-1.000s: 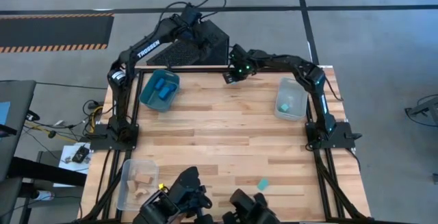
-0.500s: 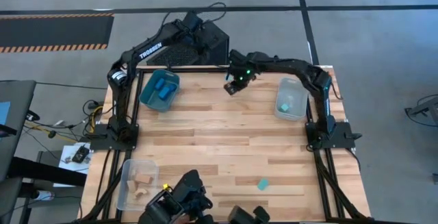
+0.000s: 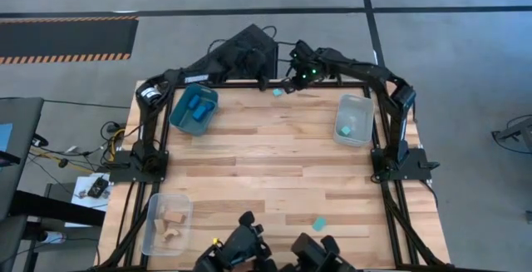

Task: Sort & place blocks by color
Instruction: Put the top light blue block into the gray bin

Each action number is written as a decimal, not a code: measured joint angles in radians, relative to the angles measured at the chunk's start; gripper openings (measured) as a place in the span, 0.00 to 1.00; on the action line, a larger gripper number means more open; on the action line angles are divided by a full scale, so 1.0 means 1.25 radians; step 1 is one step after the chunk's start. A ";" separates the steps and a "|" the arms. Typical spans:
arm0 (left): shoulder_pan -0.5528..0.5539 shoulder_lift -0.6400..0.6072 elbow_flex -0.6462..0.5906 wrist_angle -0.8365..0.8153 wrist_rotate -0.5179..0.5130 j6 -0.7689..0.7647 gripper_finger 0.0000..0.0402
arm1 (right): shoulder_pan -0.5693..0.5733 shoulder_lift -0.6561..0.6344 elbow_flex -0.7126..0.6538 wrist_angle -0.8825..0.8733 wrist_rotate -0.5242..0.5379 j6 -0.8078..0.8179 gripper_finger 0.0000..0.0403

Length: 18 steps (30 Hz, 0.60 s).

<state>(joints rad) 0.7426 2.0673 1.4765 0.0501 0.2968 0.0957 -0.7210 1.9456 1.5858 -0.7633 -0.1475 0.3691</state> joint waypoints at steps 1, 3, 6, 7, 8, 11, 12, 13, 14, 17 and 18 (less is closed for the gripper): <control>-0.007 0.017 0.000 0.021 -0.005 -0.019 0.43 | 0.004 0.000 0.000 -0.002 0.002 0.000 0.02; -0.017 0.047 0.000 0.049 -0.008 -0.061 0.42 | 0.007 -0.003 0.000 -0.027 0.011 -0.001 0.02; -0.037 0.089 0.001 0.072 -0.011 -0.084 0.42 | 0.018 -0.012 0.001 -0.043 0.039 -0.005 0.02; -0.039 0.098 0.002 0.077 -0.026 -0.085 0.41 | 0.019 -0.014 0.001 -0.052 0.040 -0.008 0.02; -0.039 0.103 0.005 0.059 -0.028 -0.080 0.41 | 0.019 -0.016 0.000 -0.066 0.042 -0.013 0.02; -0.032 0.104 0.027 0.047 0.027 -0.037 0.37 | 0.024 -0.023 0.000 -0.082 0.042 -0.024 0.02; -0.030 0.102 0.034 0.047 0.038 -0.028 0.36 | 0.026 -0.026 0.000 -0.089 0.042 -0.028 0.02; -0.027 0.102 0.040 0.040 0.040 -0.023 0.35 | 0.028 -0.028 0.000 -0.097 0.042 -0.031 0.02; -0.026 0.102 0.045 0.032 0.032 -0.023 0.33 | 0.027 -0.031 0.000 -0.102 0.042 -0.031 0.02; -0.028 0.102 0.055 0.038 -0.063 -0.089 0.28 | 0.027 -0.041 0.000 -0.096 0.051 -0.032 0.02; -0.030 0.102 0.056 0.046 -0.104 -0.131 0.27 | 0.026 -0.046 0.000 -0.102 0.053 -0.032 0.02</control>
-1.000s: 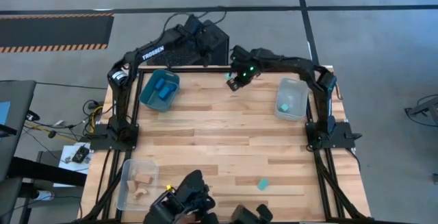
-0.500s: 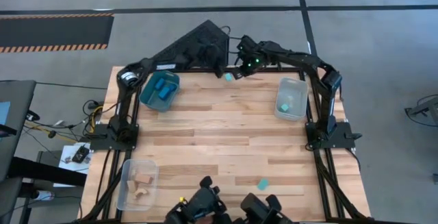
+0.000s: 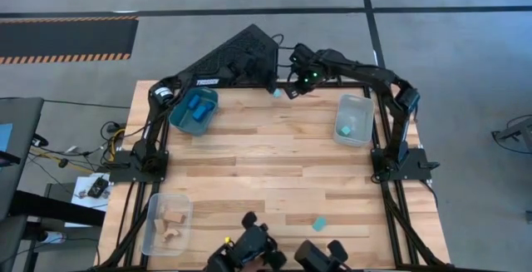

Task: Sort & place blocks by color
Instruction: Put the top light blue block into the gray bin

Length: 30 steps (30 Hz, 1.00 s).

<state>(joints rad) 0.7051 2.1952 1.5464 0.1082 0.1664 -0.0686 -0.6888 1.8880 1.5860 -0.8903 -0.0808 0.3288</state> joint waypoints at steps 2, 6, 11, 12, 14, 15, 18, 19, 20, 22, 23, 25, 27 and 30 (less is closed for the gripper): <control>-0.003 0.000 0.000 0.002 -0.040 -0.121 0.24 | 0.000 -0.009 0.000 0.000 0.005 0.000 0.02; -0.003 0.000 0.034 -0.062 -0.001 -0.377 0.18 | -0.007 -0.031 0.000 -0.020 0.005 0.002 0.02; -0.015 0.000 0.089 -0.185 0.029 -0.364 0.07 | -0.017 -0.074 0.000 -0.050 0.024 -0.010 0.02; -0.016 0.000 0.100 -0.201 0.038 -0.347 0.05 | -0.023 -0.083 0.000 -0.051 0.034 -0.015 0.02; -0.016 -0.001 0.111 -0.218 0.045 -0.309 0.01 | -0.033 -0.093 0.000 -0.048 0.044 -0.024 0.02; -0.016 -0.001 0.112 -0.225 0.044 -0.295 0.01 | -0.039 -0.095 0.000 -0.045 0.044 -0.025 0.02; -0.009 0.000 0.110 -0.234 0.046 -0.287 0.01 | -0.055 -0.092 0.000 -0.036 0.044 -0.028 0.02; -0.003 0.000 0.110 -0.230 0.063 -0.292 0.01 | -0.060 -0.086 0.000 -0.026 0.045 -0.031 0.02; 0.003 -0.002 0.110 -0.228 0.092 -0.302 0.00 | -0.062 -0.078 0.000 -0.014 0.045 -0.034 0.02; 0.016 -0.009 0.110 -0.232 0.145 -0.327 0.00 | -0.065 -0.056 -0.003 0.011 0.041 -0.038 0.02; 0.022 -0.017 0.110 -0.235 0.153 -0.336 0.00 | -0.065 -0.043 -0.004 0.023 0.035 -0.040 0.02; 0.028 -0.043 0.110 -0.256 0.127 -0.333 0.00 | -0.064 -0.014 -0.004 0.060 -0.003 -0.040 0.02; 0.033 -0.074 0.110 -0.268 0.086 -0.299 0.00 | -0.065 0.019 -0.004 0.096 -0.041 -0.040 0.02; 0.037 -0.116 0.110 -0.304 0.046 -0.242 0.00 | -0.065 0.076 -0.004 0.155 -0.080 -0.035 0.02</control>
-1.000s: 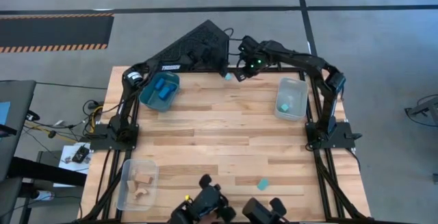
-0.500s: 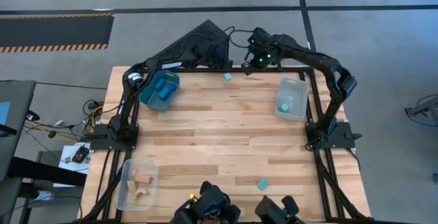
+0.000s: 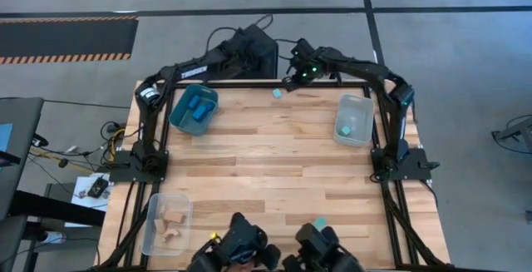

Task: Sort & place blocks by color
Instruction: Put the top light blue block into the gray bin

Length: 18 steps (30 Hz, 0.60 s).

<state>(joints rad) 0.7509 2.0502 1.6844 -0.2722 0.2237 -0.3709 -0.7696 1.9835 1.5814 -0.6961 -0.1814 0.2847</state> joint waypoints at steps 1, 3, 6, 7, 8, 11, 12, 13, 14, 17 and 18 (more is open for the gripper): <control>0.000 -0.011 0.000 -0.011 -0.011 0.019 0.00 | 0.000 0.020 0.000 0.017 -0.003 0.001 0.02; -0.001 -0.029 0.000 -0.047 -0.043 0.046 0.00 | 0.000 0.056 0.000 0.033 -0.003 0.002 0.02; -0.001 -0.037 0.000 -0.099 -0.071 0.066 0.00 | 0.000 0.103 0.000 0.038 -0.003 0.006 0.01; -0.001 -0.038 0.000 -0.120 -0.074 0.072 0.00 | 0.000 0.114 0.000 0.036 -0.004 0.007 0.01; -0.001 -0.038 -0.001 -0.135 -0.078 0.081 0.00 | 0.000 0.123 0.000 0.038 -0.004 0.005 0.01; -0.001 -0.040 -0.001 -0.173 -0.081 0.099 0.00 | -0.002 0.145 0.009 0.042 -0.021 0.004 0.01; -0.001 -0.040 -0.001 -0.187 -0.081 0.099 0.00 | -0.005 0.150 0.012 0.044 -0.035 0.003 0.01; -0.002 -0.040 -0.005 -0.199 -0.081 0.098 0.00 | -0.007 0.157 0.018 0.041 -0.050 0.004 0.01; -0.001 -0.046 -0.020 -0.205 -0.080 0.088 0.00 | -0.009 0.166 0.027 0.041 -0.063 0.004 0.01; 0.009 -0.089 -0.107 -0.184 -0.079 0.074 0.00 | -0.019 0.196 0.064 0.021 -0.078 0.008 0.01; 0.013 -0.108 -0.144 -0.160 -0.087 0.075 0.00 | -0.020 0.207 0.081 0.010 -0.087 0.010 0.01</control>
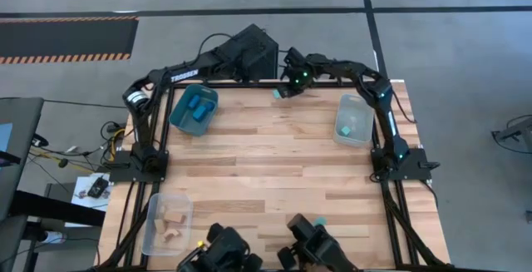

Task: Sort & place blocks by color
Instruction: Put the top light blue block into the gray bin

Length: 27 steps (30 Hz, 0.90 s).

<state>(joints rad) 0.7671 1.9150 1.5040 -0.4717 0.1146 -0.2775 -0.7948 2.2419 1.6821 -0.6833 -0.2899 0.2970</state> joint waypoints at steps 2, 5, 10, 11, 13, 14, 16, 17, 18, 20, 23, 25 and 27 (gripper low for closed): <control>0.007 -0.032 -0.067 0.057 -0.018 -0.004 0.00 | -0.004 0.027 0.038 -0.025 -0.019 -0.007 0.01; 0.011 -0.061 -0.142 0.106 -0.017 -0.032 0.00 | -0.001 0.065 0.100 -0.082 -0.029 -0.028 0.01; -0.009 -0.072 -0.165 0.111 -0.014 -0.042 0.00 | 0.013 0.104 0.181 -0.134 -0.017 -0.068 0.01; -0.014 -0.072 -0.168 0.109 -0.016 -0.038 0.00 | 0.014 0.108 0.194 -0.137 -0.012 -0.074 0.01; -0.023 -0.072 -0.170 0.101 -0.018 -0.037 0.00 | 0.015 0.111 0.209 -0.108 0.010 -0.079 0.01; -0.027 -0.072 -0.170 0.098 -0.018 -0.042 0.00 | 0.014 0.113 0.219 -0.084 0.026 -0.081 0.01; -0.031 -0.072 -0.170 0.096 -0.019 -0.050 0.00 | 0.005 0.112 0.236 -0.080 0.025 -0.081 0.01; -0.033 -0.072 -0.170 0.096 -0.019 -0.051 0.00 | -0.001 0.110 0.239 -0.075 0.024 -0.081 0.01; -0.033 -0.072 -0.170 0.100 -0.021 -0.052 0.00 | -0.007 0.109 0.239 -0.069 0.023 -0.080 0.01; -0.033 -0.072 -0.170 0.102 -0.028 -0.052 0.00 | -0.017 0.110 0.238 -0.067 0.010 -0.079 0.01; -0.033 -0.072 -0.170 0.101 -0.034 -0.053 0.00 | -0.024 0.110 0.238 -0.060 0.005 -0.095 0.00; -0.032 -0.072 -0.170 0.102 -0.037 -0.053 0.00 | -0.022 0.110 0.238 -0.044 0.002 -0.099 0.00; -0.032 -0.072 -0.170 0.105 -0.040 -0.049 0.00 | -0.018 0.110 0.238 -0.039 0.002 -0.106 0.00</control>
<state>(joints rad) 0.7265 1.8256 1.2919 -0.3408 0.0643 -0.3393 -0.8176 2.3791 1.9793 -0.7320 -0.2872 0.1639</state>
